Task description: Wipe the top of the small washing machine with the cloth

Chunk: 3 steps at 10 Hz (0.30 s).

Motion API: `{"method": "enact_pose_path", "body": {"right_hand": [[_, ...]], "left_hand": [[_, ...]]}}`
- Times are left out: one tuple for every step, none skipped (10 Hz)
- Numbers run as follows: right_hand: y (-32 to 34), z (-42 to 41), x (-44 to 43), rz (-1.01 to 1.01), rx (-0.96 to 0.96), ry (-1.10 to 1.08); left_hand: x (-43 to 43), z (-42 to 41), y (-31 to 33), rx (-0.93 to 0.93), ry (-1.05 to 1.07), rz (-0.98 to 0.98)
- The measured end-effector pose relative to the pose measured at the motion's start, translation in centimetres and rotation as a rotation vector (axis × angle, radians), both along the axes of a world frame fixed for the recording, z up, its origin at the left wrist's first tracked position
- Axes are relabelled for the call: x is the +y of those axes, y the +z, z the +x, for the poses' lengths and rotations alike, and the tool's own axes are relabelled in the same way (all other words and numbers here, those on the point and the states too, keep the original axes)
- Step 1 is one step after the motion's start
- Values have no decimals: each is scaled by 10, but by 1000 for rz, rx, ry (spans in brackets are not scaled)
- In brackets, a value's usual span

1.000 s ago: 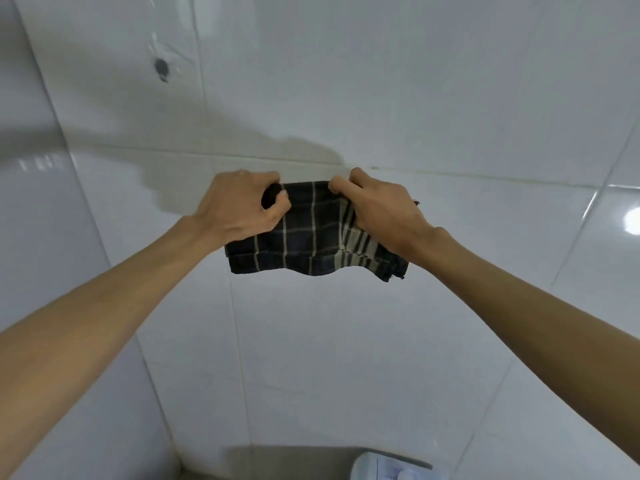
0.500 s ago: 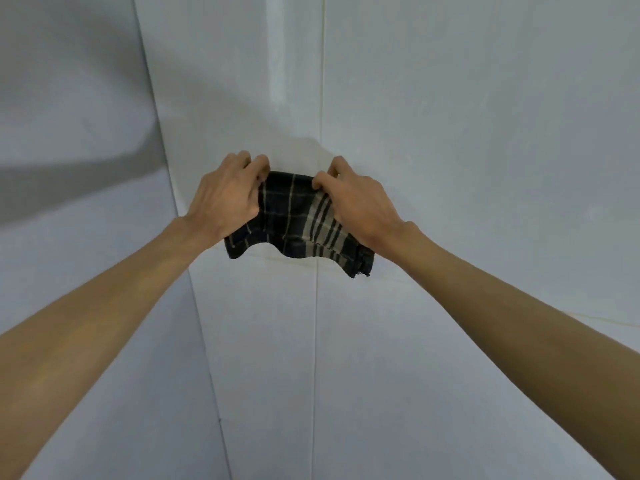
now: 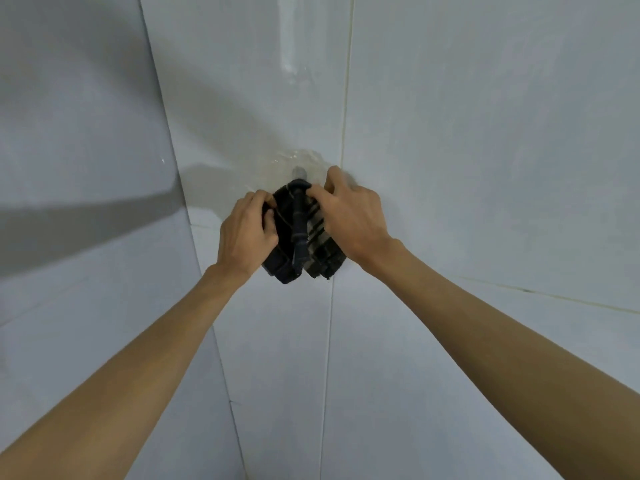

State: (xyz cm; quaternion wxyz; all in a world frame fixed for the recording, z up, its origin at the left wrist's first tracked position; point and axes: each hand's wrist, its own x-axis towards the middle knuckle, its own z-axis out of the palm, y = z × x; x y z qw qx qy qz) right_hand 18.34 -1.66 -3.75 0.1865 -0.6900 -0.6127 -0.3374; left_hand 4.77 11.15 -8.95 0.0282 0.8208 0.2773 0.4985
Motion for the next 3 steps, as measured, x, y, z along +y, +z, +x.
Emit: {"method": "enact_pose_path", "body": {"right_hand": [[-10, 0, -6, -3, 4, -18], [-30, 4, -25, -15, 60, 16], [-61, 23, -57, -76, 114, -16]], "left_hand": [[-14, 4, -11, -35, -24, -100], [-41, 4, -29, -19, -93, -256], [-62, 0, -44, -14, -92, -427]]}}
